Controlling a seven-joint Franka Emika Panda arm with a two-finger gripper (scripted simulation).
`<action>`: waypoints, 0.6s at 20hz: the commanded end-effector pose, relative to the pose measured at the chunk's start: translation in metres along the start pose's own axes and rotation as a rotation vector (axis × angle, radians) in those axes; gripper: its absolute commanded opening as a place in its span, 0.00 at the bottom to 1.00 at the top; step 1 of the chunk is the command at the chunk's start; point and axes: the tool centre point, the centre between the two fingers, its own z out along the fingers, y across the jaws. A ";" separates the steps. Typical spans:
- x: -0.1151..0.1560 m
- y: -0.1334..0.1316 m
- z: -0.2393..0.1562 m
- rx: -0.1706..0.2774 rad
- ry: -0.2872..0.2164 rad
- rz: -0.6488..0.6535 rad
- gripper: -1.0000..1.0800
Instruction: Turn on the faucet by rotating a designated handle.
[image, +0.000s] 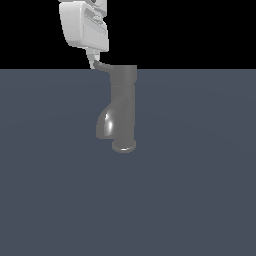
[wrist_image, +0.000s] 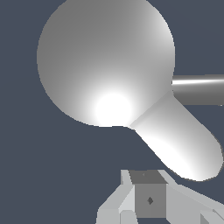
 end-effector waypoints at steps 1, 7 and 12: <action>0.009 0.009 0.000 -0.007 0.005 0.007 0.00; 0.017 0.027 -0.001 -0.009 0.005 0.006 0.00; 0.024 0.043 -0.001 -0.011 0.005 0.005 0.00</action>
